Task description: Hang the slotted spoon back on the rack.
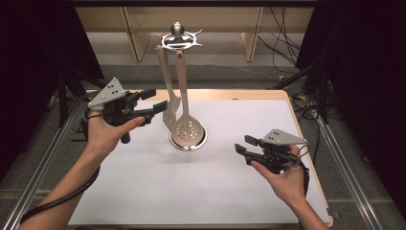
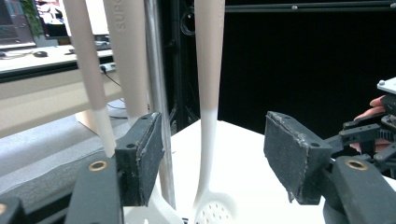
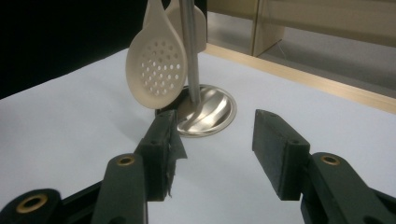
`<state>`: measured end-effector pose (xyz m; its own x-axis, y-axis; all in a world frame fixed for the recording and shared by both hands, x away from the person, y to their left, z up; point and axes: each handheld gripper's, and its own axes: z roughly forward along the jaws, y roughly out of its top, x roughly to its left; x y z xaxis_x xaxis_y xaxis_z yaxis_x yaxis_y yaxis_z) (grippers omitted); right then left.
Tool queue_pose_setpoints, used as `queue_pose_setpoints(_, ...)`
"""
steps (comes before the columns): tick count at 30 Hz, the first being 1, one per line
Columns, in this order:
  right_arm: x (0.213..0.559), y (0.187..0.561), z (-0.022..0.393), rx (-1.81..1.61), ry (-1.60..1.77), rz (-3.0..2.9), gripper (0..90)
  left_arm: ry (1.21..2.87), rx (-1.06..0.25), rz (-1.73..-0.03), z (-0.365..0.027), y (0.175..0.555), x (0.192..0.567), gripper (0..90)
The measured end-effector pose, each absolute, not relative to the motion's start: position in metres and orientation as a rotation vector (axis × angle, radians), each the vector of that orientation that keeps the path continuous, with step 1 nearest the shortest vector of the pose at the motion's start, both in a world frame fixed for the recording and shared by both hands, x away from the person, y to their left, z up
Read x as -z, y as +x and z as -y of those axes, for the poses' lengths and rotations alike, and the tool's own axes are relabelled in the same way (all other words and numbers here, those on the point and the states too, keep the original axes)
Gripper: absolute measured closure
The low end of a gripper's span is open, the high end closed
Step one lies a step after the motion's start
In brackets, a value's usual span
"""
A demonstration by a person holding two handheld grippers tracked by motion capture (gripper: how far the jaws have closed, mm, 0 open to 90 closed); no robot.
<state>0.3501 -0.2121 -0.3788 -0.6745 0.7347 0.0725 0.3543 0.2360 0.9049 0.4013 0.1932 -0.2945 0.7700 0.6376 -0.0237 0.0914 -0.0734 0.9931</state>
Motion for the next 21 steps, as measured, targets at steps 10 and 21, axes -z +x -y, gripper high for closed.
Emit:
queue_pose_setpoints(10, 0.383, 0.351, 0.225, -1.39, 1.009, -2.116, 51.1, 1.655, -0.554, -0.634, -0.216, 0.382, 0.329, 37.3)
queue_pose_setpoints(21, 0.389, 0.349, 0.233, -1.402, 1.058, -2.106, 50.7, 1.696, -0.54, -0.695, -0.234, 0.369, 0.37, 38.3)
